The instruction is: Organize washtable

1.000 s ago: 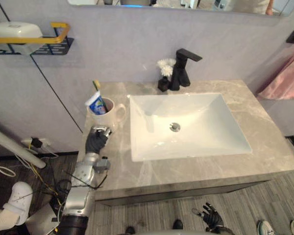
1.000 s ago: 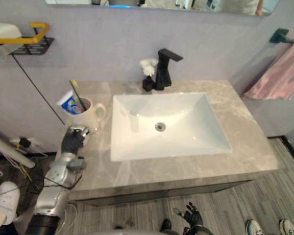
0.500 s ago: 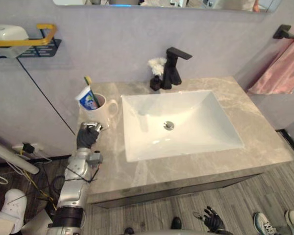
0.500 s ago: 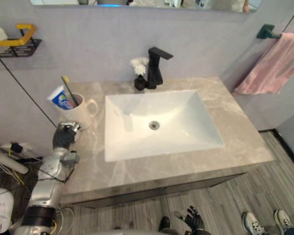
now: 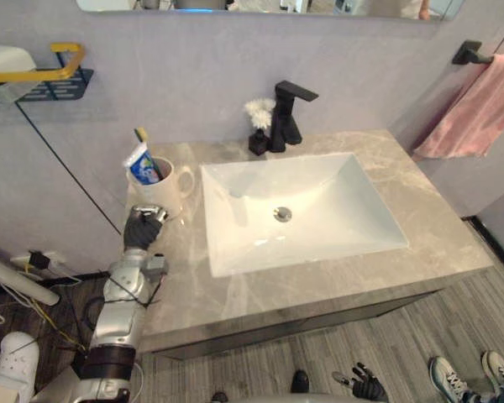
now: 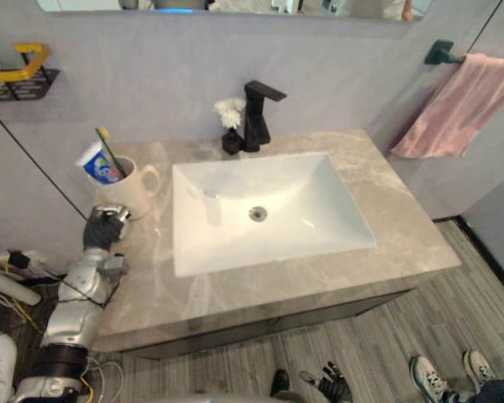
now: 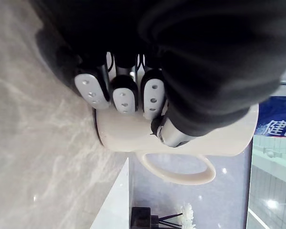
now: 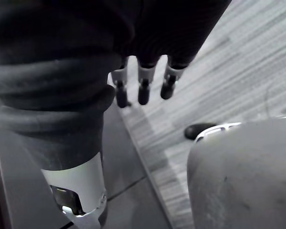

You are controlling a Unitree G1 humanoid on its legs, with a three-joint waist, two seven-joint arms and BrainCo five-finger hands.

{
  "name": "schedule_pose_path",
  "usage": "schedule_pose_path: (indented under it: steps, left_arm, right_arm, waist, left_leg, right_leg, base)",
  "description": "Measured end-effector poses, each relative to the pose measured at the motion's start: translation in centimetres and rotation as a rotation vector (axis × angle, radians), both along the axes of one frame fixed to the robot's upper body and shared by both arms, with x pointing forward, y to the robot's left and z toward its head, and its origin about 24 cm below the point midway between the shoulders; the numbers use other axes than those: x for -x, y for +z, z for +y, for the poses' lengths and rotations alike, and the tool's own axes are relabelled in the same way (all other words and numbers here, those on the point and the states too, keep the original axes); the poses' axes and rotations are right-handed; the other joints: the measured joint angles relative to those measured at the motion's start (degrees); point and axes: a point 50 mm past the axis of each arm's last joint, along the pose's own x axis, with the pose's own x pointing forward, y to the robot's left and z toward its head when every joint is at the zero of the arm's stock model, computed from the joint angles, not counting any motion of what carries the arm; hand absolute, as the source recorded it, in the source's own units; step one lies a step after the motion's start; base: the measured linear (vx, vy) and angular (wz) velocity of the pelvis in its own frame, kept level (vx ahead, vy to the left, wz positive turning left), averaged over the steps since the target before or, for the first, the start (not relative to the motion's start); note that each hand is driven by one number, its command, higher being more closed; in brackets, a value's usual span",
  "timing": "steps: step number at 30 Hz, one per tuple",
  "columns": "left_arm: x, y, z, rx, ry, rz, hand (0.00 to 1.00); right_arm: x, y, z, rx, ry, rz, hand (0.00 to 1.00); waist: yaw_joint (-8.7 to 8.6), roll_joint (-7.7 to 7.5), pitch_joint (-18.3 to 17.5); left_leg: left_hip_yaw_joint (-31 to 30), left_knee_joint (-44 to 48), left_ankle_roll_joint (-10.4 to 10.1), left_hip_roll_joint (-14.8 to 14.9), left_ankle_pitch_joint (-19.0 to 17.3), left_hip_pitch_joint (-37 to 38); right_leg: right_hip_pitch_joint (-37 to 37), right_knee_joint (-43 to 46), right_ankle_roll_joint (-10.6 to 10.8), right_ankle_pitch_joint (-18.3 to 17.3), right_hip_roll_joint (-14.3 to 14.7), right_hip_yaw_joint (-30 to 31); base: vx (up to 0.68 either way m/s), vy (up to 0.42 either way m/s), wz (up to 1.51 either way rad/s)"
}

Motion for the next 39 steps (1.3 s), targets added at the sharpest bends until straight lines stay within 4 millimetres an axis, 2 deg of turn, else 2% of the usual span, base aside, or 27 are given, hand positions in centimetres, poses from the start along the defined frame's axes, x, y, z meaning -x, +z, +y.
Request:
schedule_pose_path:
  steps: [9, 16, 20, 24, 30, 34, 37, 38, 39]
  left_arm:
    - [-0.3, 0.1, -0.1, 0.001, 0.001, -0.002, 1.00]
    - [-0.5, 0.4, -1.3, 0.024, -0.016, -0.027, 1.00]
    - [-0.5, 1.5, -2.7, 0.028, -0.067, -0.078, 1.00]
    - [-0.3, 3.8, -3.4, 0.030, -0.100, -0.182, 1.00]
    - [0.3, 6.1, -4.6, 0.093, -0.113, -0.325, 1.00]
    - [1.6, 6.4, -3.1, 0.115, -0.038, -0.364, 1.00]
    - [2.9, 5.7, -1.5, 0.116, 0.051, -0.349, 1.00]
    - [3.6, 5.3, -0.7, 0.122, 0.097, -0.342, 1.00]
    - [4.0, 5.0, -0.2, 0.122, 0.124, -0.334, 1.00]
  right_arm:
    - [0.2, 0.0, 0.0, 0.000, -0.001, 0.005, 0.00]
    - [-0.1, 0.0, 0.0, -0.001, 0.001, -0.001, 0.00]
    - [-0.5, 0.1, 0.1, -0.002, 0.005, -0.012, 0.00]
    - [-1.4, 0.2, 0.1, -0.003, 0.013, -0.033, 0.00]
    - [-1.0, -0.2, 0.0, -0.008, 0.015, -0.004, 0.00]
    - [-0.8, -0.3, 0.1, -0.014, 0.010, 0.005, 0.00]
    - [-0.7, -0.3, 0.1, -0.016, 0.007, 0.006, 0.00]
    - [-0.7, -0.3, 0.1, -0.015, 0.006, 0.006, 0.00]
    - [-0.8, -0.3, 0.1, -0.015, 0.007, 0.005, 0.00]
  waist:
    - [0.05, -0.28, -0.2]
    - [0.05, -0.30, -0.2]
    - [0.15, -0.28, -0.2]
    - [0.03, -0.17, -0.2]
    - [0.63, -0.02, -0.1]
    - [1.58, 0.22, 0.0]
    - [2.14, 0.29, 0.0]
    - [3.16, 0.30, 0.0]
    - [3.37, 0.31, 0.0]
  left_leg:
    - [-0.6, 0.0, 0.1, -0.3, 0.0, -0.1]
    - [-2.3, 0.7, 0.1, -0.5, 0.1, -1.2]
    - [-4.0, 1.2, 0.2, -0.7, 0.1, -1.4]
    - [-5.3, 1.6, 0.5, -0.9, 0.3, -1.9]
    - [-7.8, 2.2, 0.5, -1.4, 0.3, -3.0]
    - [-9.5, 3.1, 0.5, -1.8, 0.3, -3.9]
    - [-11.2, 3.1, 0.5, -2.0, 0.3, -3.7]
    - [-11.4, 3.1, 0.5, -2.0, 0.3, -3.7]
    - [-11.5, 3.1, 0.5, -2.0, 0.3, -3.8]
  right_leg:
    - [0.0, 0.0, 0.1, 0.0, -0.2, -0.3]
    - [0.3, 0.0, 0.1, 0.0, -0.6, -2.2]
    - [1.2, 0.1, 0.1, 0.0, -0.9, -4.3]
    - [1.6, 0.2, 0.1, 0.0, -1.2, -5.3]
    - [2.2, 0.3, 0.3, -0.2, -1.7, -7.5]
    - [3.1, 0.3, 0.5, -0.6, -2.1, -9.1]
    - [4.2, 0.3, 0.8, -1.2, -2.2, -10.7]
    - [4.4, 0.3, 0.9, -1.3, -2.2, -11.0]
    - [4.4, 0.3, 0.9, -1.4, -2.2, -11.3]
  base:
    - [-0.03, -0.021, 0.01]
    - [-0.02, -0.021, 0.13]
    - [-0.03, -0.020, 0.20]
    - [-0.05, -0.014, 0.14]
    - [-0.03, -0.009, 0.23]
    - [-0.01, 0.002, 0.24]
    - [0.01, -0.007, 0.29]
    - [0.01, -0.005, 0.20]
    - [0.02, 0.000, 0.15]
